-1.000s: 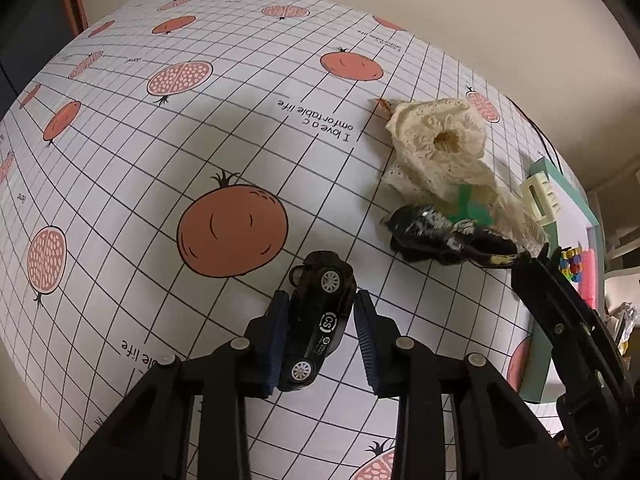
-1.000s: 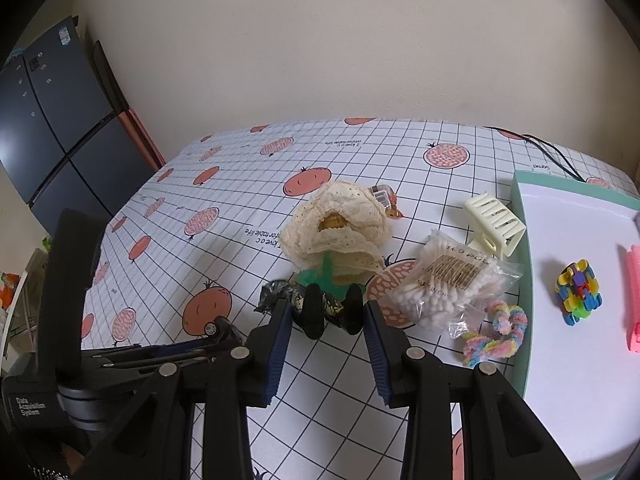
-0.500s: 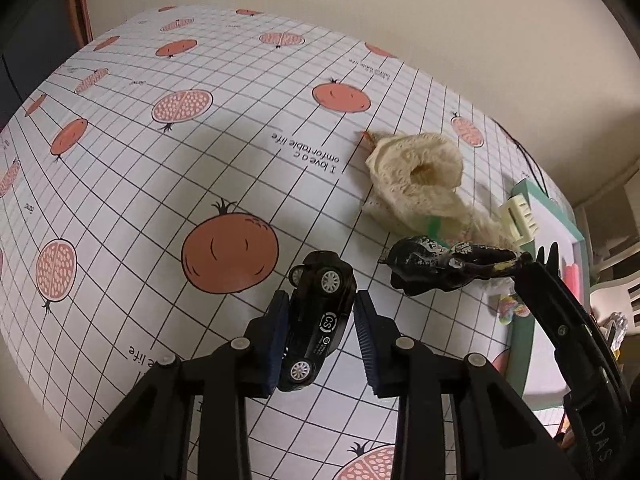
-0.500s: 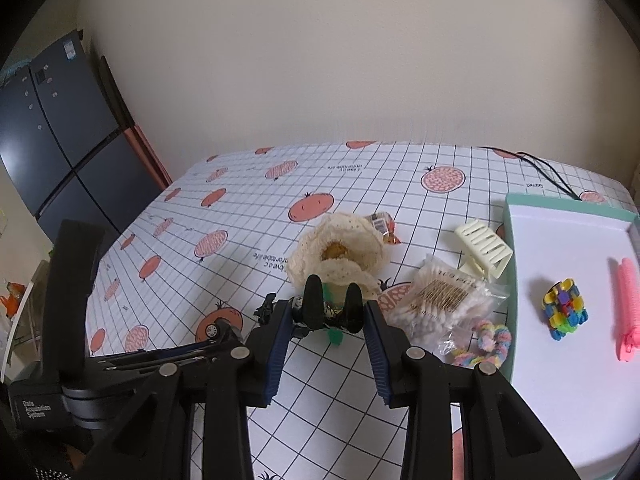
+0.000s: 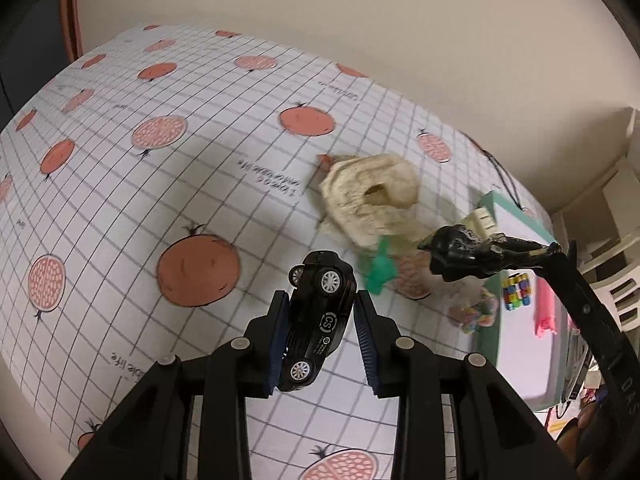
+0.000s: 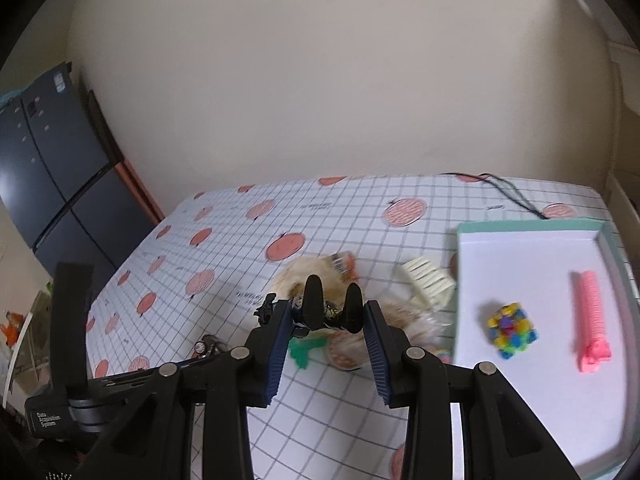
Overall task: Organize objects
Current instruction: 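Lift the toy car with the left tool while the right tool carries the robot figure toward the box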
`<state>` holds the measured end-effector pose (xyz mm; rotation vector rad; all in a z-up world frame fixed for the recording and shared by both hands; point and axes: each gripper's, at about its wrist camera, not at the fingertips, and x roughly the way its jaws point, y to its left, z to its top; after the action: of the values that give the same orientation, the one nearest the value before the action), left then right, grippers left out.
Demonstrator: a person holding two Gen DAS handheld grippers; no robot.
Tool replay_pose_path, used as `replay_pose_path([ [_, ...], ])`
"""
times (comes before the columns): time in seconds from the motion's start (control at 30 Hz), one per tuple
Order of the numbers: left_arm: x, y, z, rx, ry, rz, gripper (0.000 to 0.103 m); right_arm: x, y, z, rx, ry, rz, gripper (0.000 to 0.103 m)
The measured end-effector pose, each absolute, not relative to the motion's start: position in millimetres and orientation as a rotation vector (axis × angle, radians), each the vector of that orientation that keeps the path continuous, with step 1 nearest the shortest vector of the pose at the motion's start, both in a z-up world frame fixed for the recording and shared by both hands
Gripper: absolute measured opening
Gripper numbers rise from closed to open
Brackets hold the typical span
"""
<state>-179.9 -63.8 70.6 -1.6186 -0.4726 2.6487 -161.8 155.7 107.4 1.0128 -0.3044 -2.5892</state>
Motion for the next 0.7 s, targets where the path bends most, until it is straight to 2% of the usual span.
replay_pose_path([
  [0.7,-180,44,92,-1.403,-0.446,2.462,0.034,-164,269,100,1.054,-0.506,-2.789,0.039],
])
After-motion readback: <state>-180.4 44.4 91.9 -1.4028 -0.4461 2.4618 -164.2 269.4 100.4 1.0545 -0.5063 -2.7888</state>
